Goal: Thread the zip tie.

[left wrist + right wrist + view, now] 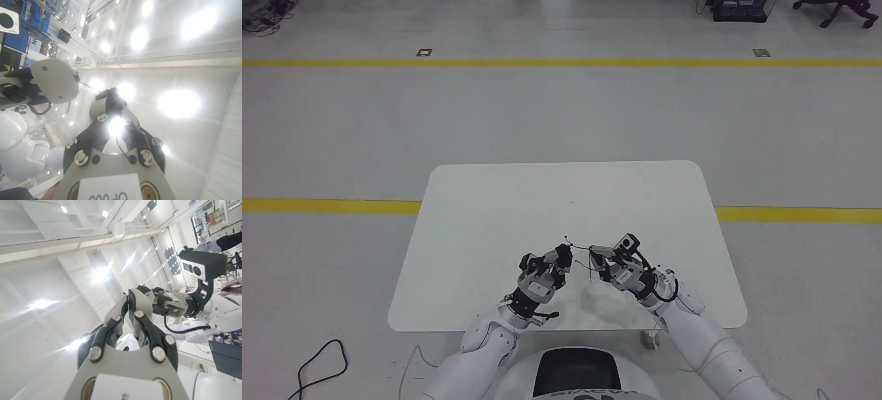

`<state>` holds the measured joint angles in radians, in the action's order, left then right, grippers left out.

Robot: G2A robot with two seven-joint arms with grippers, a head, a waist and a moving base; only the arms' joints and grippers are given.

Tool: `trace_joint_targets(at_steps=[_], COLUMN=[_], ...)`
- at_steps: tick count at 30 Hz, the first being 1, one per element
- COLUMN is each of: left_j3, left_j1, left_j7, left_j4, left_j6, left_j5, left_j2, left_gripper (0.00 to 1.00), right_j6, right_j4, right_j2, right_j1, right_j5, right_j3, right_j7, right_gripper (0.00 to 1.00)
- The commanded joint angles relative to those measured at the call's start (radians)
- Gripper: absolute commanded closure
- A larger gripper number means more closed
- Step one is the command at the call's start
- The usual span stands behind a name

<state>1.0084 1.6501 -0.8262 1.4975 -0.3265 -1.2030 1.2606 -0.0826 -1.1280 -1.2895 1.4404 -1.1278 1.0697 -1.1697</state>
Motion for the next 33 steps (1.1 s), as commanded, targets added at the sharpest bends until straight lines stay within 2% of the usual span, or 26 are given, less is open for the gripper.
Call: trace_joint_targets(at_steps=[1, 33], left_j3=[0.000, 0.000], left_j1=[0.000, 0.000], left_j7=[0.000, 0.000], left_j4=[0.000, 0.000], left_j6=[0.000, 0.000], left_j5=[0.000, 0.000], left_j2=[0.000, 0.000], left_gripper=[1.00, 1.00], right_j6=[0.000, 0.009], right_j4=[0.003, 0.035], right_j2=[-0.001, -0.008], right_j1=[0.000, -0.004], right_j5=[0.000, 0.011], right_j3=[0.001, 0.019], right_j7=[0.001, 0.016], right_gripper=[1.00, 1.00])
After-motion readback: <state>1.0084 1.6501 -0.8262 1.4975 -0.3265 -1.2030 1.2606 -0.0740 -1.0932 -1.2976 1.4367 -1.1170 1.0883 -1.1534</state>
